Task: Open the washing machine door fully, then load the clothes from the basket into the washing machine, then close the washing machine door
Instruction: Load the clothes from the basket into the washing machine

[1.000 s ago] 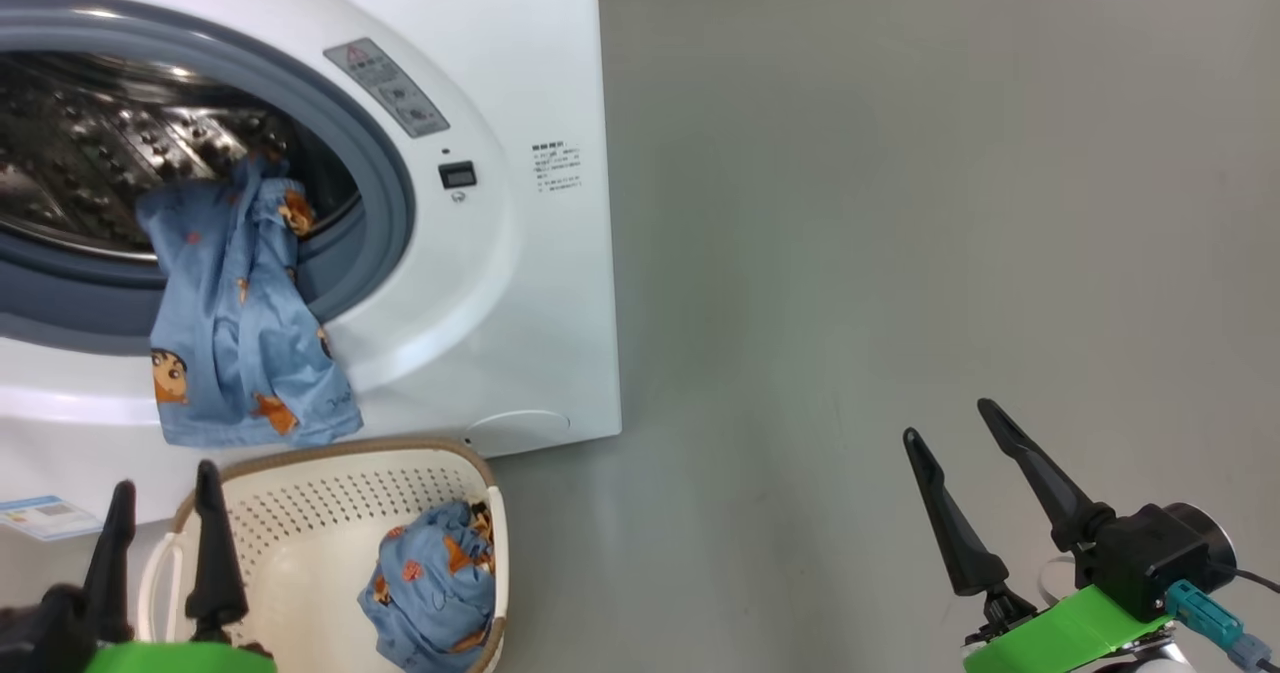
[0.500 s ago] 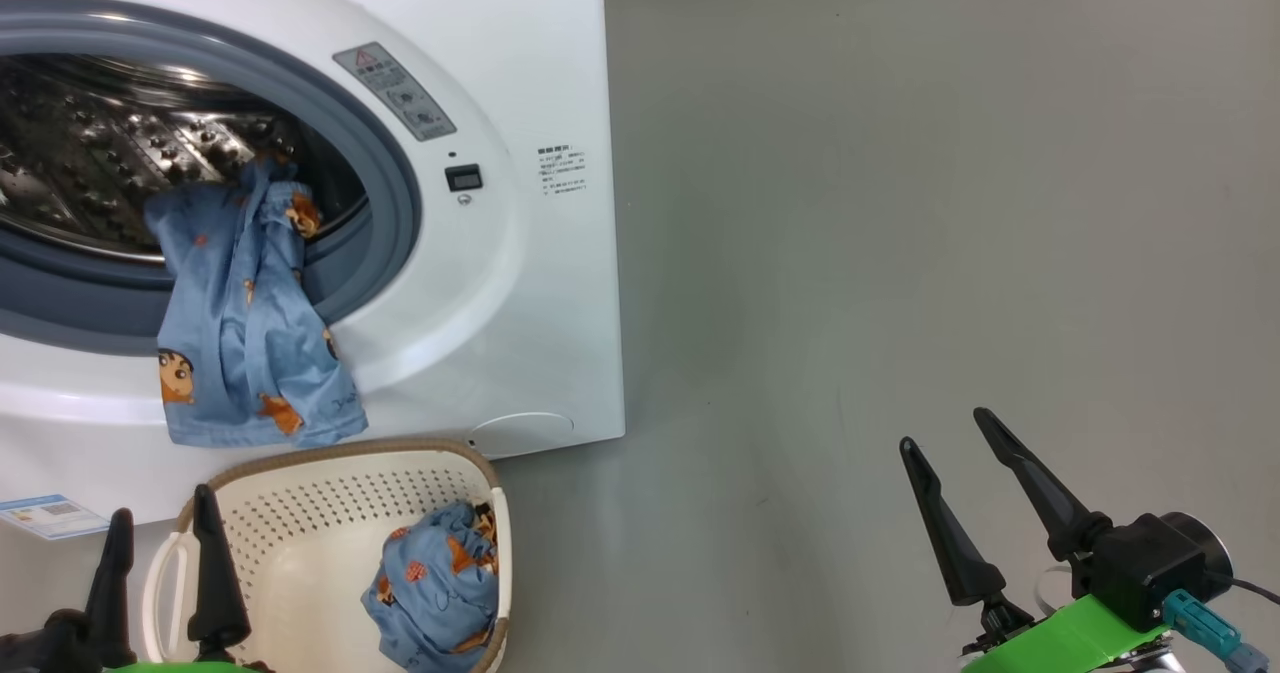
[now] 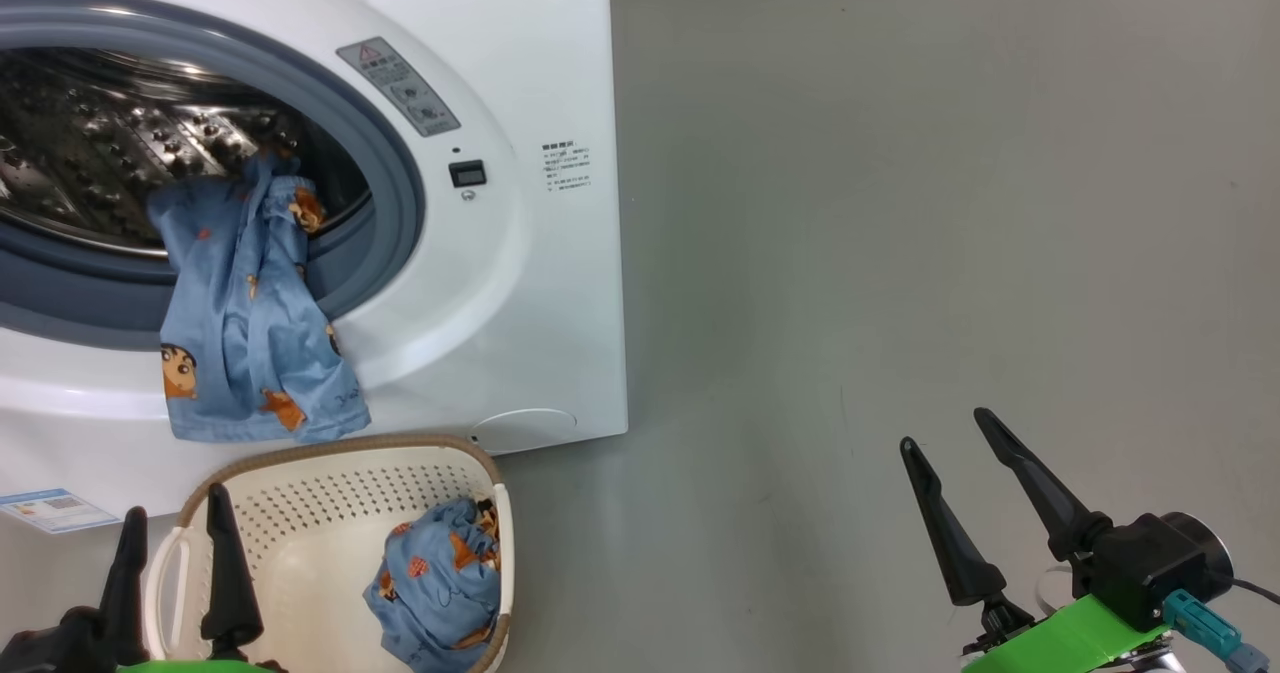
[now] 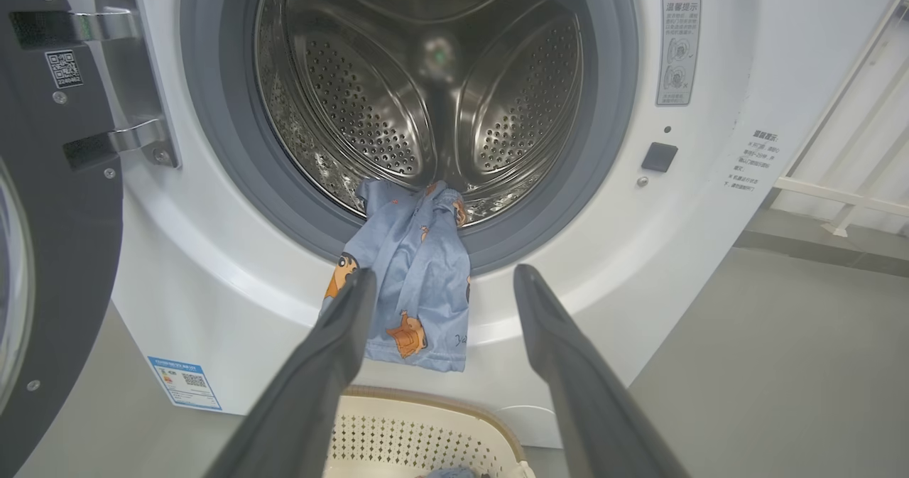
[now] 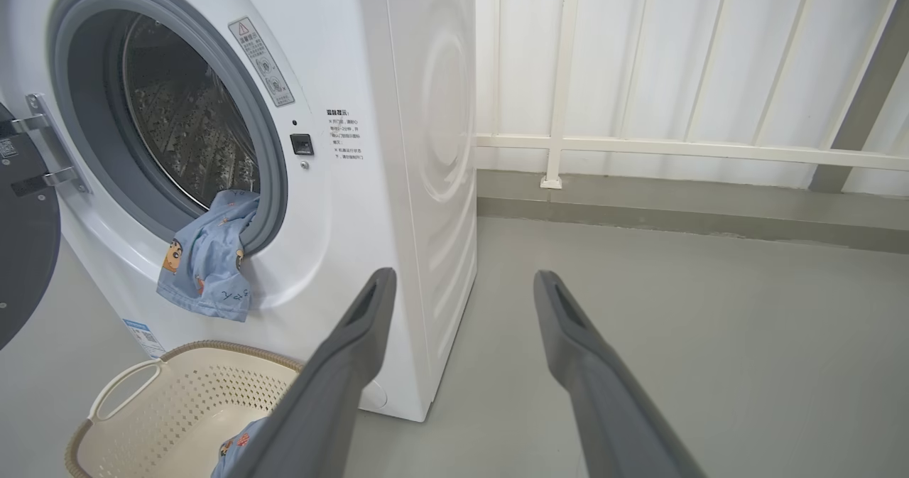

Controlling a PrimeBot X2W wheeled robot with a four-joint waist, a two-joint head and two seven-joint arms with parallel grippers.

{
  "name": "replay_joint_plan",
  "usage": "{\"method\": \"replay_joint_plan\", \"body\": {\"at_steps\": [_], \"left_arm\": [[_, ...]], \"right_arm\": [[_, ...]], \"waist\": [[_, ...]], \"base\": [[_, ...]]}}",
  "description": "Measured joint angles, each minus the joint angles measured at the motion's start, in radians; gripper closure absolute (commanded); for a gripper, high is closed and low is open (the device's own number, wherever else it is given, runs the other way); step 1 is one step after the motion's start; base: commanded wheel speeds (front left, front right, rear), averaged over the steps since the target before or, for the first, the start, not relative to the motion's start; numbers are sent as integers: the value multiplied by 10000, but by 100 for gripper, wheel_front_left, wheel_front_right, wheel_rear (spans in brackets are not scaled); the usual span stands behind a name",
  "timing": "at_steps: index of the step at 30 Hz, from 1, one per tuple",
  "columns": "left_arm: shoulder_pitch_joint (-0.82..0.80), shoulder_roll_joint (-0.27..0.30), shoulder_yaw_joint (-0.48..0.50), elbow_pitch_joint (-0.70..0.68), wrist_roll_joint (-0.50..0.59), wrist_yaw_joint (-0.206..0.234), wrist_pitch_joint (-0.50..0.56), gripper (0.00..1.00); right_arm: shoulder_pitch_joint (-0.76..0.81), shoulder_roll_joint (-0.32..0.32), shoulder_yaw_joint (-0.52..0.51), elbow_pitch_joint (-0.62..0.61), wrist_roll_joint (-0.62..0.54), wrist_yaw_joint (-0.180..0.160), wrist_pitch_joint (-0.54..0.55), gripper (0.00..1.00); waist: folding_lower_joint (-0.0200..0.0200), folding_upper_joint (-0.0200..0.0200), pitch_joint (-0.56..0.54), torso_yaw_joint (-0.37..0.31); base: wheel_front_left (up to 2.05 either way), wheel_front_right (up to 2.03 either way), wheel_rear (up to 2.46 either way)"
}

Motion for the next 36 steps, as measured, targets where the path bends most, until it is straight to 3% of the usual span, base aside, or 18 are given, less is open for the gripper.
{"method": "replay_joint_plan", "body": {"at_steps": [20,29,36], "left_arm": [[-311,-4,-585,132,-15,408,0,0],[-1458,19,-558,1603,196,462,0,0],[-2826,134,-17,2849,59,376,0,0]], "right_arm": [[-65,-115,-102,-242,4,0,0,0],[-454,-280,-125,-171,105,0,-75,0],[-785,-384,-73,-132,125,0,-194,0]], "waist": [[0,0,788,53],[0,0,1540,-115],[0,0,2198,-294]], "base": [[0,0,0],[0,0,0],[0,0,0]]}}
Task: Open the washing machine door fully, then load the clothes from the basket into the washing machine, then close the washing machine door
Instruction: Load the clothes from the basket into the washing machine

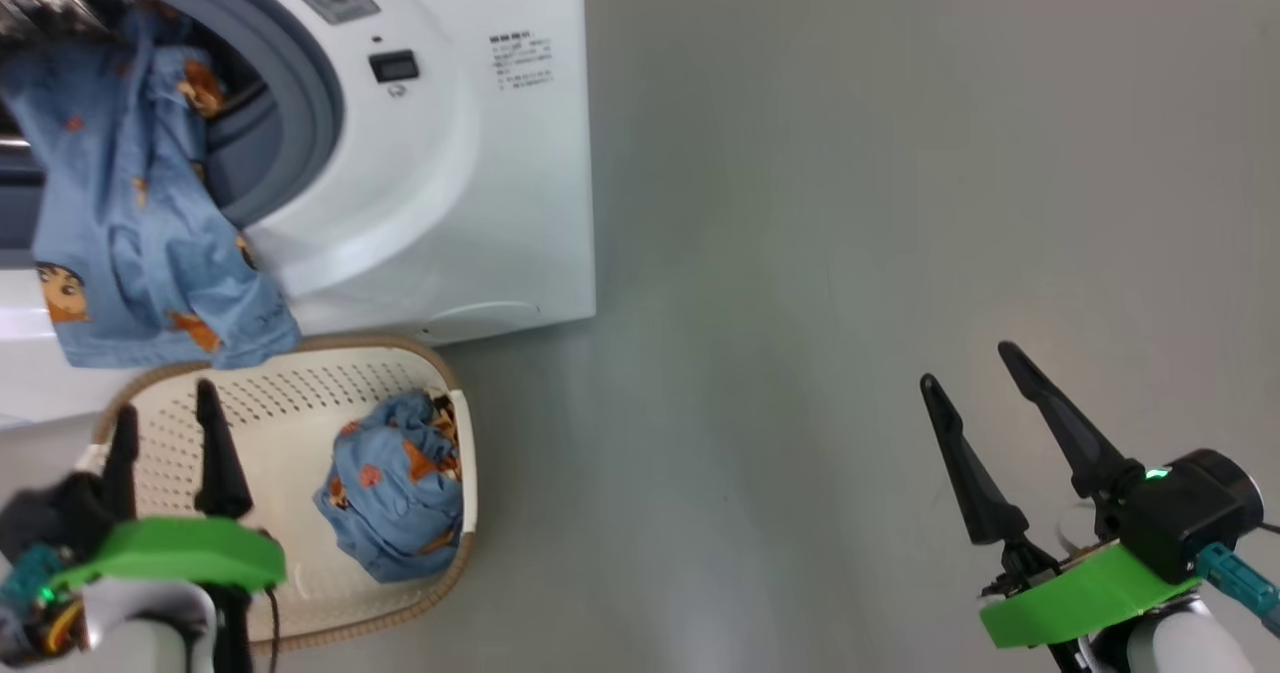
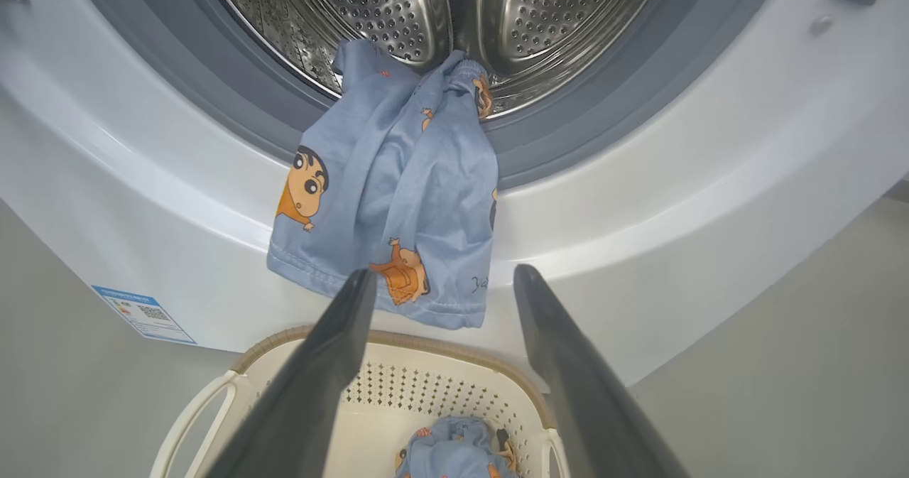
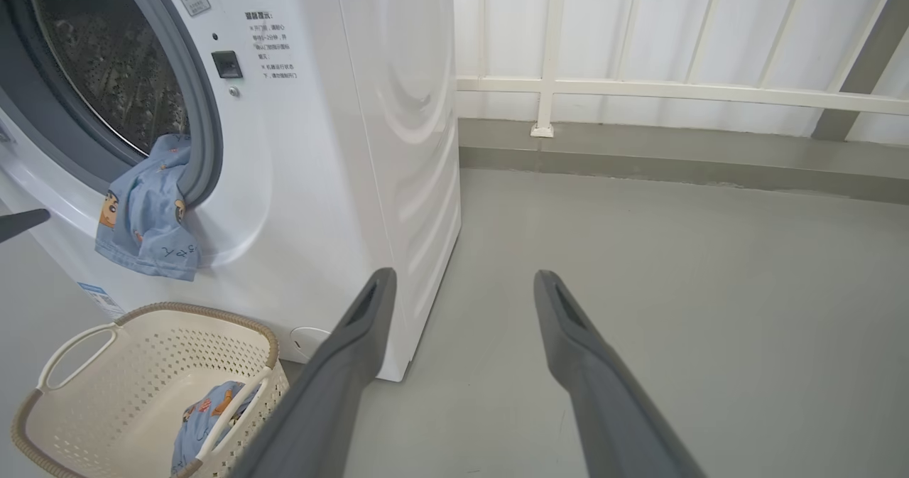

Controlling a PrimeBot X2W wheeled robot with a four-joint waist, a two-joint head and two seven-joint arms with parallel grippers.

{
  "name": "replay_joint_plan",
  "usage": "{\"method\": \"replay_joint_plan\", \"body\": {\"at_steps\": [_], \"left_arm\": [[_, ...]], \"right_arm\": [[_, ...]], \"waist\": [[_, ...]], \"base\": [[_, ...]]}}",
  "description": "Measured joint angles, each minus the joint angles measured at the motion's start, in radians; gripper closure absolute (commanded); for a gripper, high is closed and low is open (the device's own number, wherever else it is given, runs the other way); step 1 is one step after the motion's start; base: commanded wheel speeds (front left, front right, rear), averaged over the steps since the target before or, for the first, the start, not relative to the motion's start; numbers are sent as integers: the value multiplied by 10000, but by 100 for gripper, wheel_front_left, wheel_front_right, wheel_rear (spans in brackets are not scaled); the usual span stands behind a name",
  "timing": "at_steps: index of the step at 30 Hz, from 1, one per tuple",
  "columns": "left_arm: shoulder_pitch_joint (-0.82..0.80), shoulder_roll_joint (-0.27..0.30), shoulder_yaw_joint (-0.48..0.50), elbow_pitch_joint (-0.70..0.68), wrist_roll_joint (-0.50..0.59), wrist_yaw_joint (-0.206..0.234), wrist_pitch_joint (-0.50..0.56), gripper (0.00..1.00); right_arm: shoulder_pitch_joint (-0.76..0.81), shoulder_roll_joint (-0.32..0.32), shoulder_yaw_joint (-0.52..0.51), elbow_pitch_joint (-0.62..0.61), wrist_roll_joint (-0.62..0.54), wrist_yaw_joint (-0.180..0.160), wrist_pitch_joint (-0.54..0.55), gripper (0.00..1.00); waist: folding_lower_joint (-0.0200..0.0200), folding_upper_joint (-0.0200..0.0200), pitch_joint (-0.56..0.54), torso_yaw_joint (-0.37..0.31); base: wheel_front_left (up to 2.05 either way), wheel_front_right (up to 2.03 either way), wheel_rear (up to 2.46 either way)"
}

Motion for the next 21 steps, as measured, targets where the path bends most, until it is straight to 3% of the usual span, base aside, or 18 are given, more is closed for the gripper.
{"method": "replay_joint_plan", "body": {"at_steps": [21], "left_arm": [[-3711,1087,702,3335,276,2,0,0]], "right_arm": [[-894,-282,198,173,324,0,-192,0]], "waist": [[0,0,1856,-520]], "base": [[0,0,0]]}}
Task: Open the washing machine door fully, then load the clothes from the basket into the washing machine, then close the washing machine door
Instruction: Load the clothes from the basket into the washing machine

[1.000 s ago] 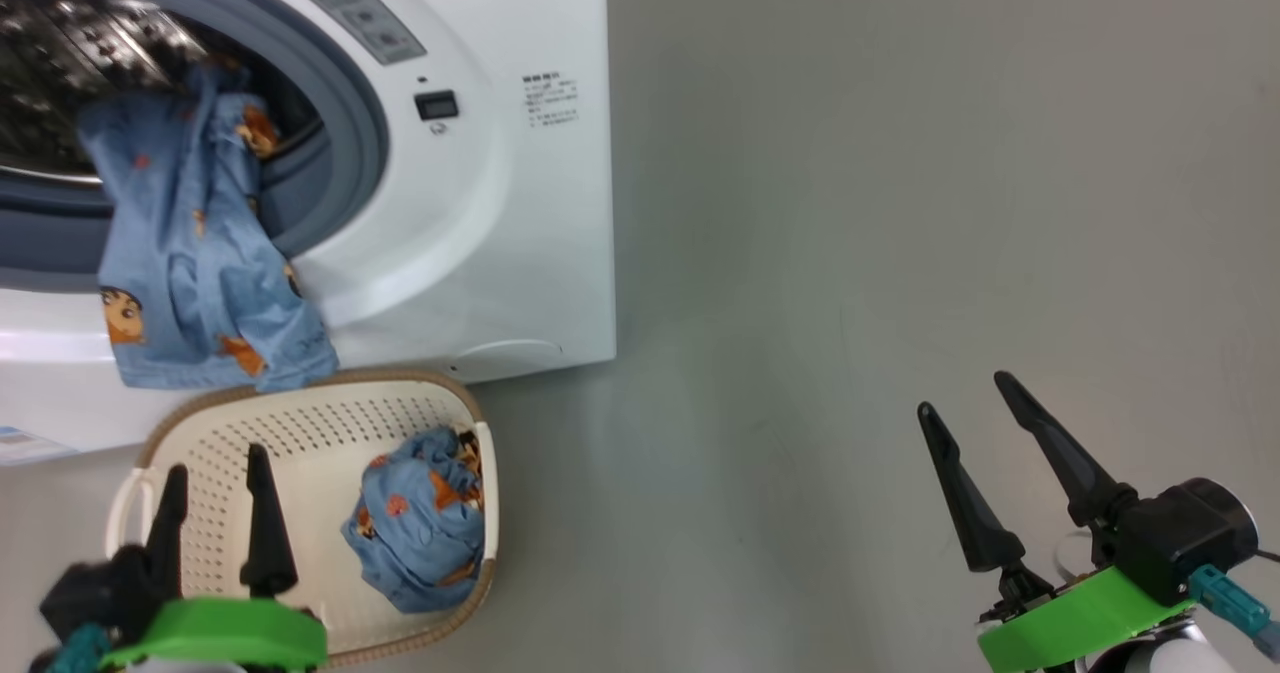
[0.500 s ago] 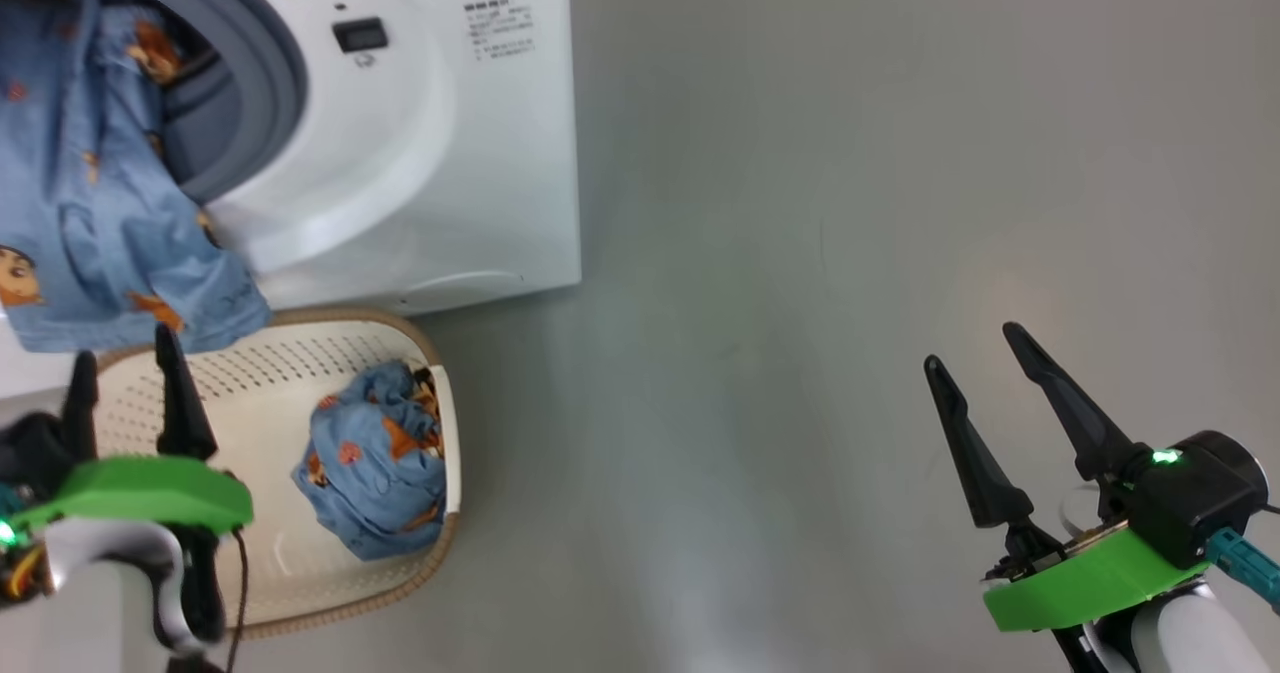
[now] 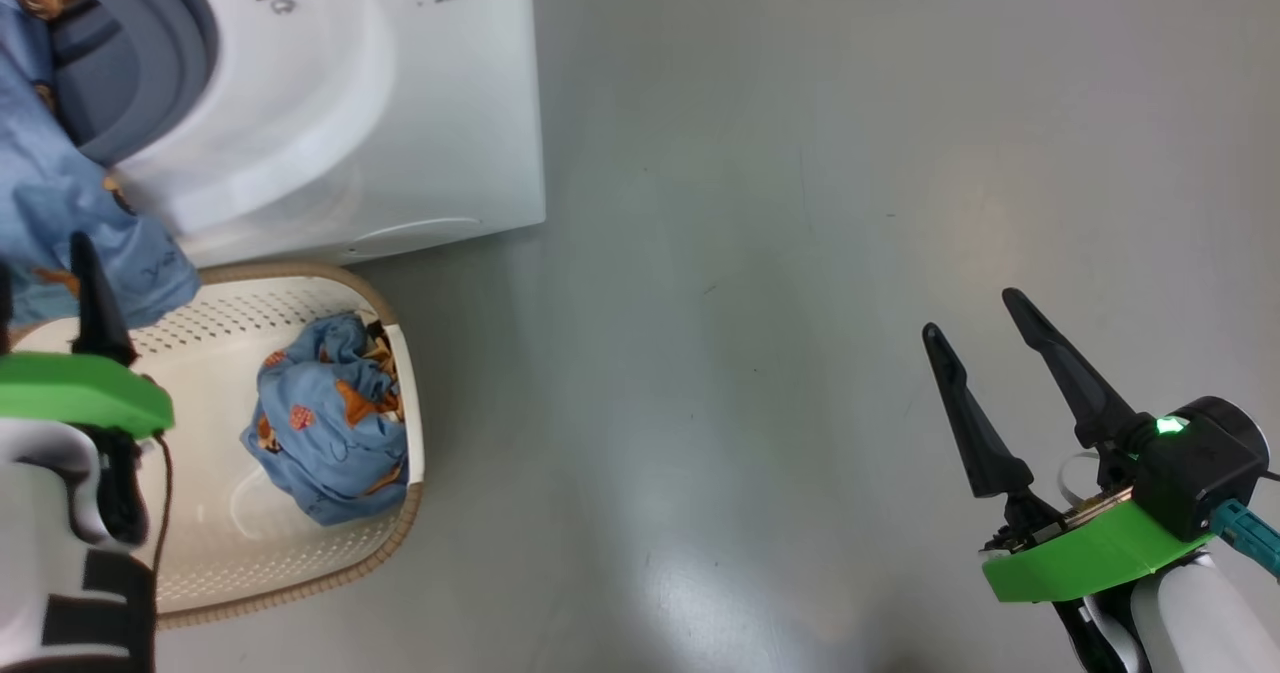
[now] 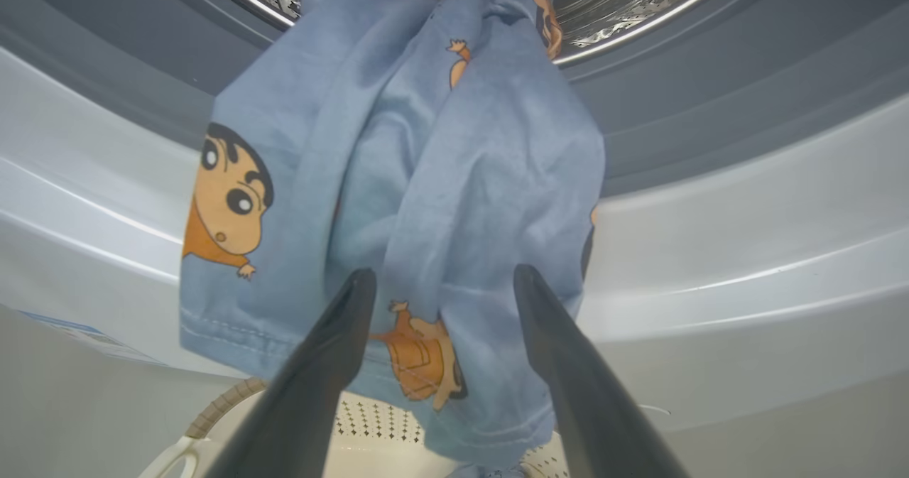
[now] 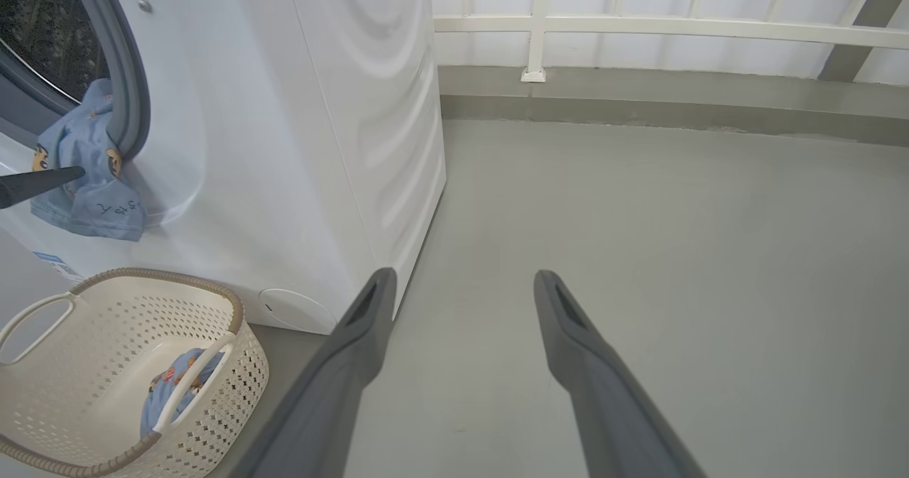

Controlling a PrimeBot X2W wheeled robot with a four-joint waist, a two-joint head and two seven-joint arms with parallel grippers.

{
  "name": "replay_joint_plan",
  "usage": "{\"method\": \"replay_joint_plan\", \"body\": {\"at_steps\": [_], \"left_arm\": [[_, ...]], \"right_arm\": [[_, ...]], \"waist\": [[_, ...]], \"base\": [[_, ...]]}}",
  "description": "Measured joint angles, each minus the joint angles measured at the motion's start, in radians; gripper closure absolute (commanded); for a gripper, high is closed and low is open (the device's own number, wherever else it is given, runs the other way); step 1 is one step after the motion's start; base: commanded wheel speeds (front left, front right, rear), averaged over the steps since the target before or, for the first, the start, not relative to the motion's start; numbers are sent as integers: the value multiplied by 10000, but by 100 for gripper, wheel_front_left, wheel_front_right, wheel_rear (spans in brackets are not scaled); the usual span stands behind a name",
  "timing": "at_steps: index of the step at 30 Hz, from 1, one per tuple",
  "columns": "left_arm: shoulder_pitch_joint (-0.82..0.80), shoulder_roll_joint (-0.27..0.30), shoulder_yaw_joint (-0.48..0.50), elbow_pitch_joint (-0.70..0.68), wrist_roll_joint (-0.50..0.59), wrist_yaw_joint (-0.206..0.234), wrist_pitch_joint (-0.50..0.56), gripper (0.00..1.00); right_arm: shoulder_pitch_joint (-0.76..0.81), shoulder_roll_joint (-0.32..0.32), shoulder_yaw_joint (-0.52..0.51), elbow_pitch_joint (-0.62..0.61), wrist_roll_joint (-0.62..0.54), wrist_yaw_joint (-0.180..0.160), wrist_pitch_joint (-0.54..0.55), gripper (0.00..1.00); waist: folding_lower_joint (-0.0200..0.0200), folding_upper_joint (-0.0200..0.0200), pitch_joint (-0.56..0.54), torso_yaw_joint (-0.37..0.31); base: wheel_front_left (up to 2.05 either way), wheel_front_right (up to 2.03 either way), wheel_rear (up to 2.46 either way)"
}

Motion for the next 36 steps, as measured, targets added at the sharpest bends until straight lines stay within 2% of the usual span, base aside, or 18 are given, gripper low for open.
{"method": "replay_joint_plan", "body": {"at_steps": [19,20,21,22,28,36], "left_arm": [[-1718,433,307,1931,105,186,-2,0],[-1797,433,322,2136,94,180,0,27],[-1886,433,330,2345,75,171,0,66],[-1957,433,330,2499,73,155,0,100],[-2288,466,318,2890,73,-12,0,100],[-2190,479,303,2610,79,-278,2,100]], "right_arm": [[-143,-104,128,-61,21,0,0,0],[-194,-105,128,-65,25,0,-2,0],[-221,-107,128,-67,25,0,-2,0],[-218,-107,128,-65,25,0,-2,0],[-219,-107,94,-67,25,0,-2,0],[-219,-63,61,-46,25,0,-2,0]], "waist": [[0,0,368,-204],[0,0,381,-211],[0,0,391,-218],[1,0,400,-223],[0,0,443,-199],[0,0,221,-60]], "base": [[0,0,0],[0,0,0],[0,0,0],[0,0,0],[0,0,0],[0,0,0]]}}
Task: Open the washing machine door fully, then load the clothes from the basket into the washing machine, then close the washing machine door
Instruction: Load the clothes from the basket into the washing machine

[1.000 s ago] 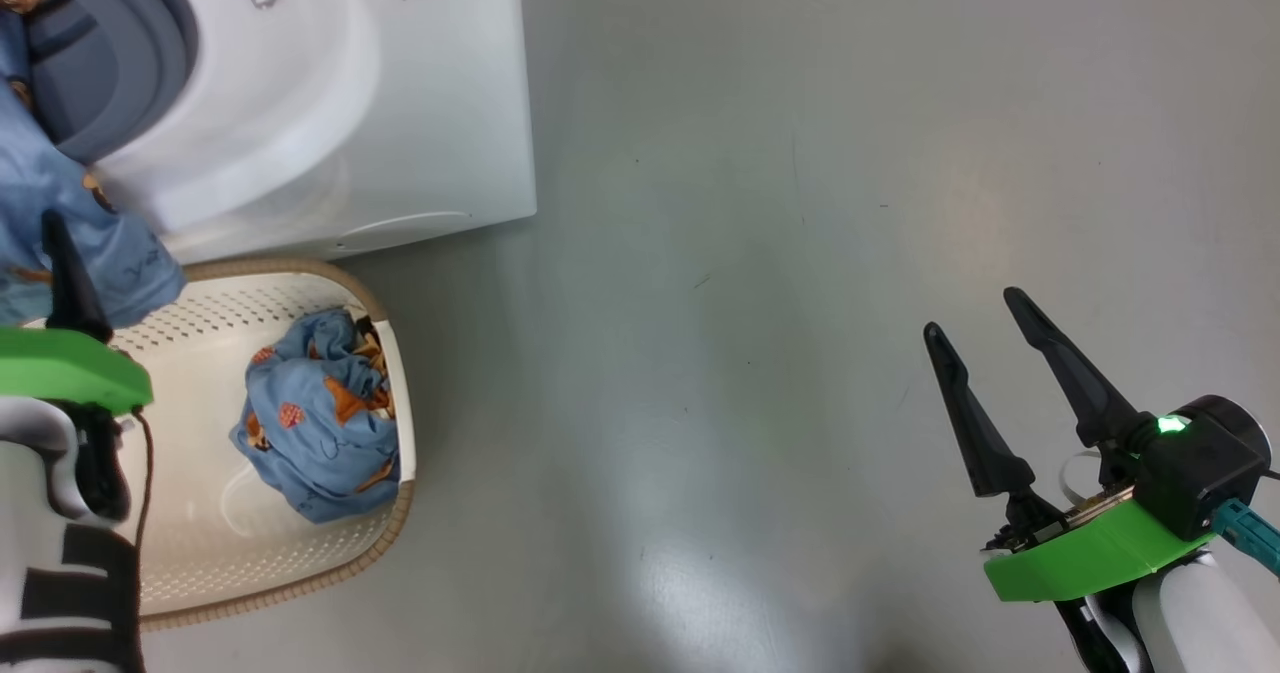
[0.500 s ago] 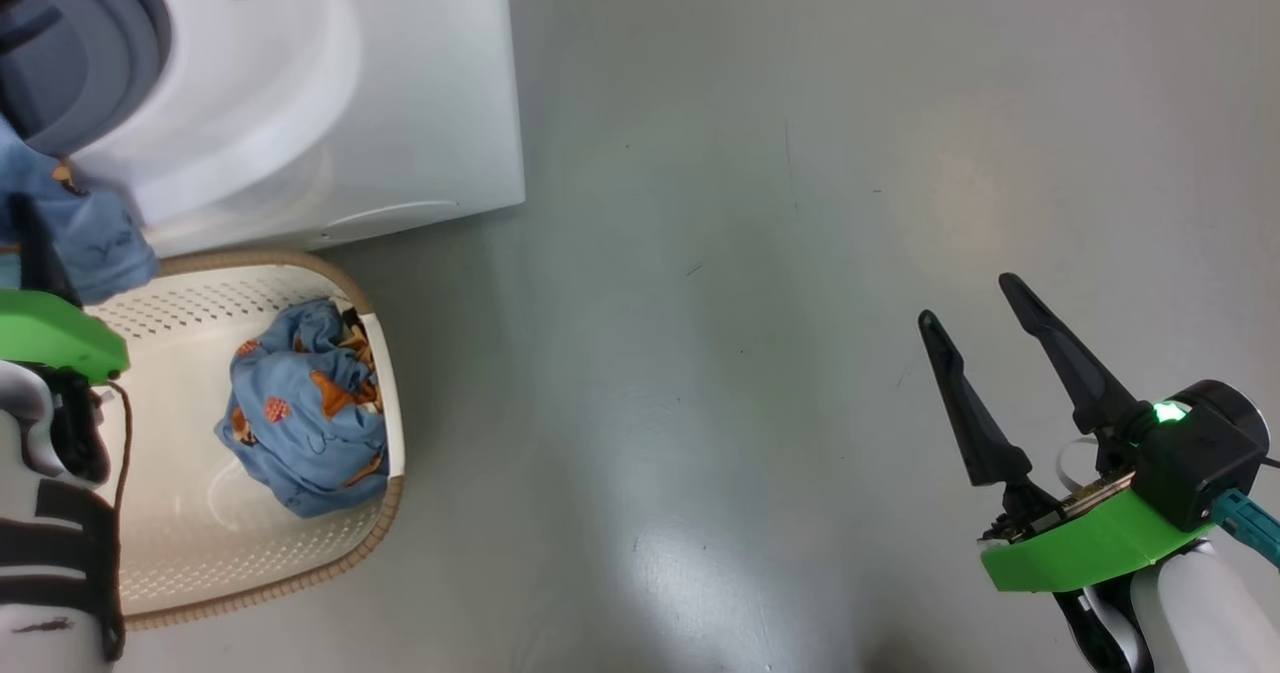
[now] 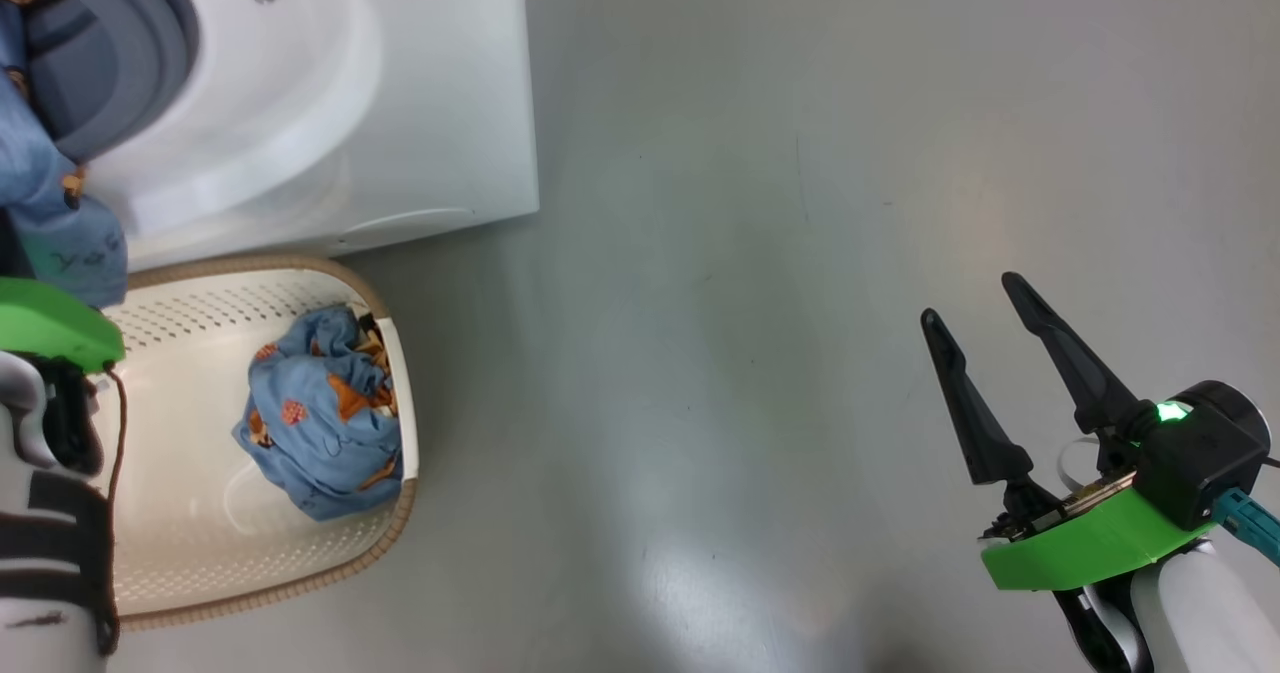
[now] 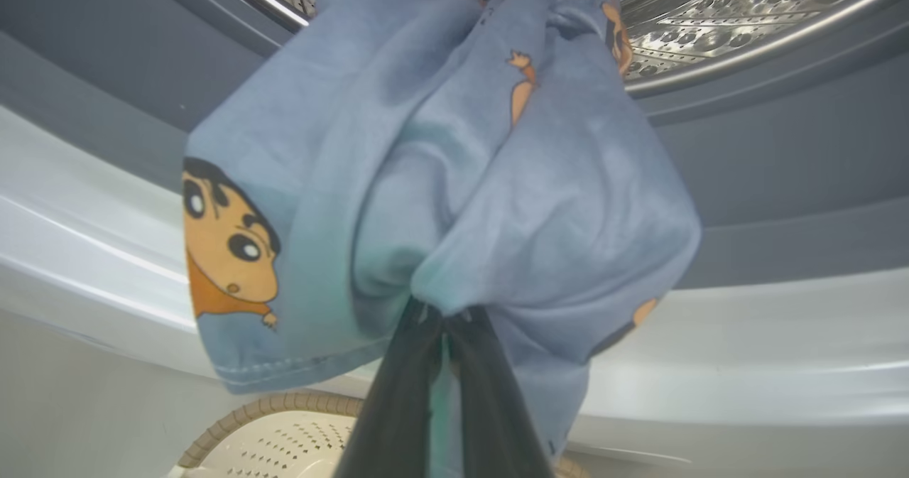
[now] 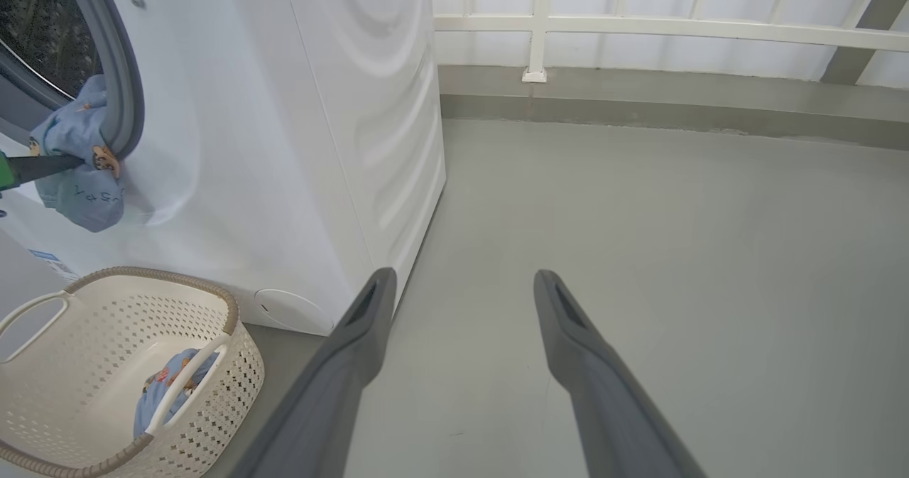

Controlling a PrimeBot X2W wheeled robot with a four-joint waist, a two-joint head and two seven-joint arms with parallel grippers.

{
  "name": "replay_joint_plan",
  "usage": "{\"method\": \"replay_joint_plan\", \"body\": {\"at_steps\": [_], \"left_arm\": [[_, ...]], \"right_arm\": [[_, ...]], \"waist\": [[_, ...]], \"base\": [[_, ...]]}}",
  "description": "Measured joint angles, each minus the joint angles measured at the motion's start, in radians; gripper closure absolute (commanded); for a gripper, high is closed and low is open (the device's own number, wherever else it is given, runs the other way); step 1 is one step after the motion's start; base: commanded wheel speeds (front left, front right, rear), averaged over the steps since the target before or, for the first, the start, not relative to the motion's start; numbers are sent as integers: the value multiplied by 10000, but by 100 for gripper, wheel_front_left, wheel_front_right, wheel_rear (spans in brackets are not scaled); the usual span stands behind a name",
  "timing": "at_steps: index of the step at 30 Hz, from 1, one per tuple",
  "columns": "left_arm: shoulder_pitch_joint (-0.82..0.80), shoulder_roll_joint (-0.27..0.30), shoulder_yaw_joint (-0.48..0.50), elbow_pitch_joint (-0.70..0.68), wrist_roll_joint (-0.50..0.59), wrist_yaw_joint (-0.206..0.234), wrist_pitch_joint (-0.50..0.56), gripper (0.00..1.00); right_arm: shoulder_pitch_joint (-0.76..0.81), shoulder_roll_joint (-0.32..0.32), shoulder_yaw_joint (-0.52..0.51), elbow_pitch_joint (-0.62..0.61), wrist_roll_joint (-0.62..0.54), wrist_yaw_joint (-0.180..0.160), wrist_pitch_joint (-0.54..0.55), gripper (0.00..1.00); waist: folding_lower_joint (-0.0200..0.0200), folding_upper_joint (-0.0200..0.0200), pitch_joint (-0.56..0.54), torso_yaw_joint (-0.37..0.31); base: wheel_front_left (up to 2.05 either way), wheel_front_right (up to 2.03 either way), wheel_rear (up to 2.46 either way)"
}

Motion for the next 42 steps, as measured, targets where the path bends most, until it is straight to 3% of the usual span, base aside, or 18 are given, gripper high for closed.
{"method": "replay_joint_plan", "body": {"at_steps": [10,17,31,42], "left_arm": [[1113,-58,416,-2535,25,-196,-4,100],[1235,38,481,-3858,245,-257,-4,100],[-2055,982,15,-3532,558,-111,874,100],[-4848,1802,-454,-1712,993,290,1499,100]], "right_arm": [[6,151,69,58,-13,0,0,0],[11,201,71,46,-12,0,0,0],[-166,286,-50,-107,153,0,0,0],[-650,286,38,-349,370,0,0,0]], "waist": [[0,0,-620,-3],[0,0,-485,-101],[0,0,735,-461],[0,0,1910,-697]], "base": [[0,0,0],[0,0,0],[0,0,0],[0,0,0]]}}
